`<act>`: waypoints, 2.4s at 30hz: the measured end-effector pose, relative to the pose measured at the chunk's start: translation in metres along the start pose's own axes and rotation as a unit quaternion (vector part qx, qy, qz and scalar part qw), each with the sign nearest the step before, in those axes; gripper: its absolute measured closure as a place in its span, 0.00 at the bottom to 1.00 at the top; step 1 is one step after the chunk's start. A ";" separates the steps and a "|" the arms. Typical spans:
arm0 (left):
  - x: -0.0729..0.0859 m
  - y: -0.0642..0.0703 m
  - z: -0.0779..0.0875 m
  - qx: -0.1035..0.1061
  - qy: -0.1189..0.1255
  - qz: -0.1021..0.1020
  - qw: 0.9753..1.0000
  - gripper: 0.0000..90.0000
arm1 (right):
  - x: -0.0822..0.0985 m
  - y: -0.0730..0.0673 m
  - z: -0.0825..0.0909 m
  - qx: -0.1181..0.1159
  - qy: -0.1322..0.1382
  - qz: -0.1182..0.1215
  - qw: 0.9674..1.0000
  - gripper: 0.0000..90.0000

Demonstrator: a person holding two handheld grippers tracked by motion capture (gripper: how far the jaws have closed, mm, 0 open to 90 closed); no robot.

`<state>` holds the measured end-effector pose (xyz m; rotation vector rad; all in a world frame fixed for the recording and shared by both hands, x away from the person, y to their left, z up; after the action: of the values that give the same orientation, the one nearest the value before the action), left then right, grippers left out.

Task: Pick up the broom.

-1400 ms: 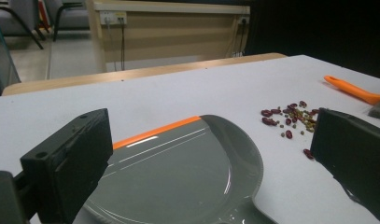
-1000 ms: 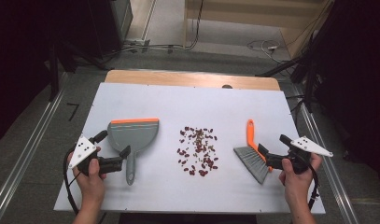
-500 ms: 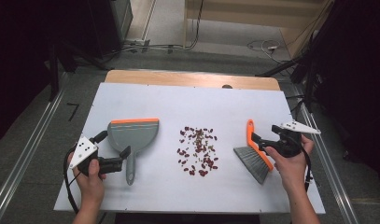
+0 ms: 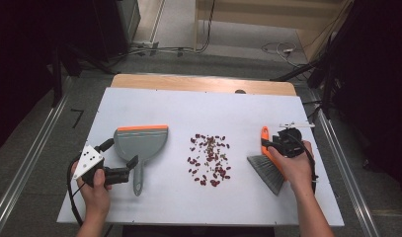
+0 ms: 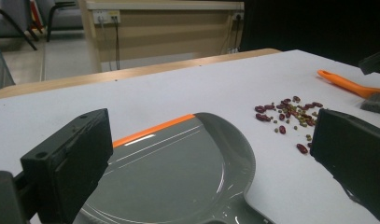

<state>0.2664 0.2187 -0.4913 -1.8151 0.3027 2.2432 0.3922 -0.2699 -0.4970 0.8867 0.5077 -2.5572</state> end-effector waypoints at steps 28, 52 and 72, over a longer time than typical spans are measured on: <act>0.003 0.004 -0.003 -0.003 -0.017 -0.006 1.000 0.00 | 0.016 0.008 -0.021 0.007 -0.102 -0.062 0.993 0.75; -0.010 0.019 -0.002 0.013 0.004 -0.010 1.000 0.00 | 0.013 0.004 0.033 -0.077 0.179 -0.027 0.980 0.77; -0.030 0.053 -0.004 0.058 0.020 -0.028 0.998 0.00 | -0.008 -0.033 0.073 -0.103 0.304 0.013 0.947 0.77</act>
<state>0.2595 0.1650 -0.4621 -1.7887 0.3751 2.1074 0.3457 -0.2725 -0.4307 1.5872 0.9071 -2.1165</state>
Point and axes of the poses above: each handheld gripper's, and its own axes: z roughly backward along the jaws, x roughly out of its underside, y roughly to its right, the point moved 5 cm from there along -z, roughly forward along the jaws, and after that the axes turned 10 degrees about -x, right-handed, at the moved point
